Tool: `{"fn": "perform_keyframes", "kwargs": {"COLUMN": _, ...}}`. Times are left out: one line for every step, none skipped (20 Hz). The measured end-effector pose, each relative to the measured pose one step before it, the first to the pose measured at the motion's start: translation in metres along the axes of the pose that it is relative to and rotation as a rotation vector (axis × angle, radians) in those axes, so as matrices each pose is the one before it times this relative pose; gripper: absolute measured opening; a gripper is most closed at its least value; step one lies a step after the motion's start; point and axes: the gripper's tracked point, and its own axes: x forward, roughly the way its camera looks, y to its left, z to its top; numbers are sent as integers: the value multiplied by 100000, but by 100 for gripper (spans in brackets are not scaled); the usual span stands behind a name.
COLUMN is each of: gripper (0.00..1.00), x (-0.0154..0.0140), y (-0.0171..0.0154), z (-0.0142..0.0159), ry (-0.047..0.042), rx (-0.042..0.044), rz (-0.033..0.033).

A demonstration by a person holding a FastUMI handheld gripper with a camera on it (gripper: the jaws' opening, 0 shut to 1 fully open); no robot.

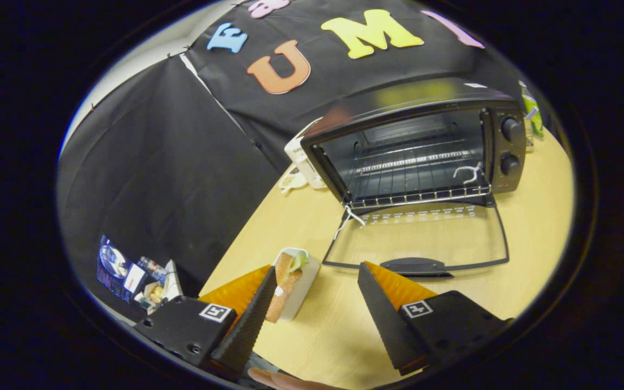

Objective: Open the toaster oven, put the food inside, and close the toaster oven door.

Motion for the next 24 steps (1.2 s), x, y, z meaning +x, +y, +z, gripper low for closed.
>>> {"fn": "perform_keyframes", "kwargs": {"gripper": 99, "x": 318, "y": 552, "z": -476, "ry": 2335, "rx": -722, "rz": 1399}}
{"fn": "perform_keyframes", "kwargs": {"gripper": 99, "x": 600, "y": 483, "z": -400, "ry": 2367, "rx": -956, "rz": 1271}}
{"fn": "perform_keyframes", "kwargs": {"gripper": 99, "x": 487, "y": 381, "z": -383, "ry": 2146, "rx": 566, "rz": 1098}}
{"fn": "perform_keyframes", "kwargs": {"gripper": 99, "x": 566, "y": 321, "z": -462, "ry": 2865, "rx": 1332, "rz": 672}}
{"fn": "perform_keyframes", "kwargs": {"gripper": 97, "x": 480, "y": 178, "z": -731, "ry": 4336, "rx": 2059, "rz": 959}}
{"fn": "perform_keyframes", "kwargs": {"gripper": 96, "x": 410, "y": 306, "z": -486, "ry": 3422, "rx": 2137, "rz": 1621}}
{"fn": "perform_keyframes", "kwargs": {"gripper": 95, "x": 279, "y": 225, "z": -255, "ry": 3514, "rx": 2416, "rz": 2043}}
{"fn": "perform_keyframes", "kwargs": {"gripper": 94, "x": 377, "y": 270, "z": 59, "ry": 2023, "rx": 2833, "rz": 2466}}
{"fn": "perform_keyframes", "kwargs": {"gripper": 92, "x": 177, "y": 186, "z": 192, "ry": 1610, "rx": 2414, "rz": 1385}}
{"fn": "perform_keyframes", "kwargs": {"gripper": 90, "x": 196, "y": 39, "z": 322, "ry": 764, "rx": 2500, "rz": 1056}}
{"fn": "perform_keyframes", "kwargs": {"gripper": 86, "x": 164, "y": 38, "z": 54, "ry": 1664, "rx": 2511, "rz": 789}}
{"fn": "perform_keyframes", "kwargs": {"gripper": 84, "x": 177, "y": 141, "z": -115, "ry": 2223, "rx": 1748, "rz": 1405}}
{"fn": "perform_keyframes", "kwargs": {"gripper": 82, "x": 213, "y": 429, "z": -459, "ry": 3667, "rx": 1289, "rz": 2834}}
{"fn": "perform_keyframes", "kwargs": {"gripper": 79, "x": 417, "y": 333, "z": -441, "ry": 3572, "rx": 1833, "rz": 2749}}
{"fn": "perform_keyframes", "kwargs": {"gripper": 77, "x": 327, "y": 150, "z": -105, "ry": 1553, "rx": 1819, "rz": 1214}}
{"fn": "perform_keyframes", "kwargs": {"gripper": 74, "x": 280, "y": -297, "z": 136, "ry": 778, "rx": 1771, "rz": -816}}
{"fn": "perform_keyframes", "kwargs": {"gripper": 72, "x": 243, "y": -107, "z": 228, "ry": -1036, "rx": 1741, "rz": 235}}
{"fn": "perform_keyframes", "kwargs": {"gripper": 68, "x": 282, "y": 13, "z": 142, "ry": -319, "rx": 1226, "rz": 313}}
{"fn": "perform_keyframes", "kwargs": {"gripper": 59, "x": -273, "y": 17, "z": -94, "ry": -118, "rx": 1481, "rz": 523}}
{"fn": "perform_keyframes", "kwargs": {"gripper": 55, "x": -3, "y": -16, "z": 53, "ry": 182, "rx": 823, "rz": 540}}
{"fn": "perform_keyframes", "kwargs": {"gripper": 48, "x": -56, "y": -28, "z": -72, "ry": -67, "rx": 688, "rz": 334}}
{"fn": "perform_keyframes", "kwargs": {"gripper": 46, "x": 70, "y": -106, "z": 63, "ry": 80, "rx": 944, "rz": 99}}
{"fn": "perform_keyframes", "kwargs": {"gripper": 44, "x": -198, "y": 55, "z": -111, "ry": -261, "rx": 1013, "rz": 367}}
{"fn": "perform_keyframes", "kwargs": {"gripper": 42, "x": 66, "y": 68, "z": 44, "ry": -213, "rx": 279, "rz": 347}}
